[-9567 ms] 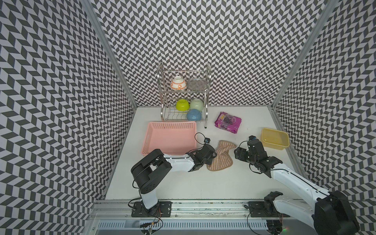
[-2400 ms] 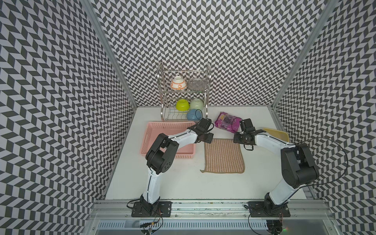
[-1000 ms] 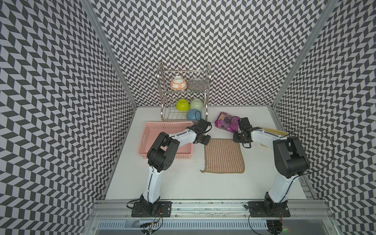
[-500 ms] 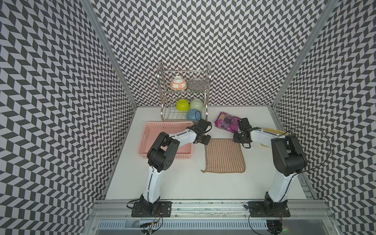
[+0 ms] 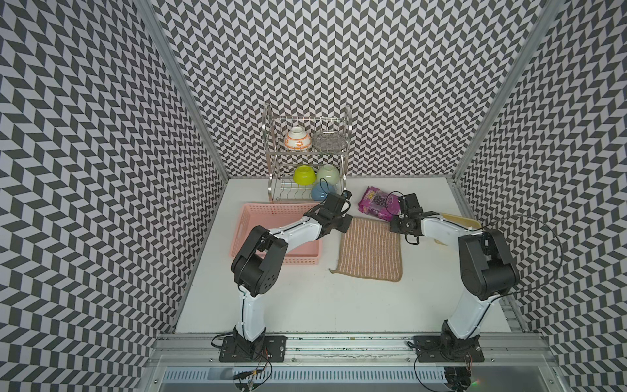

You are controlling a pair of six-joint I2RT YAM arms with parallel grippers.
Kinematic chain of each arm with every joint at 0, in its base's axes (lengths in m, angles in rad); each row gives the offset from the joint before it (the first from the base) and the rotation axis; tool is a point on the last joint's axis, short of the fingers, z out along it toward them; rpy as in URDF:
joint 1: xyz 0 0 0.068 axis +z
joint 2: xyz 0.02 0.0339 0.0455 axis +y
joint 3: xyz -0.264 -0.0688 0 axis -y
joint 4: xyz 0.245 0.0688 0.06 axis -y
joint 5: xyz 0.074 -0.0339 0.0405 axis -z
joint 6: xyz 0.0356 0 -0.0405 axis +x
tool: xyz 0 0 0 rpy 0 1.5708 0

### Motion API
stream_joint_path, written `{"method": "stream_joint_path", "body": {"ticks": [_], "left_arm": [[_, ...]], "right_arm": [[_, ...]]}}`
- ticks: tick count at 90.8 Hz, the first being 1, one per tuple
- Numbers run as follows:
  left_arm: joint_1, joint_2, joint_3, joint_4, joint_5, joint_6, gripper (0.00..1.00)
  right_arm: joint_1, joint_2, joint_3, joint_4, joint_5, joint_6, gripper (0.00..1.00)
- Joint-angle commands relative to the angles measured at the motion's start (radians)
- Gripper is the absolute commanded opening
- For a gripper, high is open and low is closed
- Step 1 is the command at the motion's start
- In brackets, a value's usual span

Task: Fold the square dishcloth
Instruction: Fold the cleaning item at the center of the board.

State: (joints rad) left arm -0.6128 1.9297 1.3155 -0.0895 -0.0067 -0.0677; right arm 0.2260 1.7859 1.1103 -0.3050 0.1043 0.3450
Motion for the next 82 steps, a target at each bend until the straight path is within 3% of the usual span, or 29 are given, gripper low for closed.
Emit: {"method": "stream_joint_path", "body": {"ticks": [1, 23, 50, 82], "left_arm": [[0.003, -0.070, -0.097, 0.149, -0.027, 0.003, 0.00], [-0.024, -0.163, -0.263, 0.271, -0.048, -0.018, 0.00], [-0.097, -0.255, -0.372, 0.302, -0.170, -0.038, 0.00], [-0.100, -0.245, -0.324, 0.310, -0.207, -0.063, 0.00]], "right_arm": [[-0.004, -0.066, -0.053, 0.084, 0.016, 0.035, 0.00], [-0.004, -0.171, -0.158, 0.129, -0.013, 0.049, 0.00], [-0.003, -0.339, -0.256, 0.107, -0.034, 0.064, 0.00], [-0.005, -0.286, -0.128, 0.069, 0.028, 0.048, 0.00]]}}
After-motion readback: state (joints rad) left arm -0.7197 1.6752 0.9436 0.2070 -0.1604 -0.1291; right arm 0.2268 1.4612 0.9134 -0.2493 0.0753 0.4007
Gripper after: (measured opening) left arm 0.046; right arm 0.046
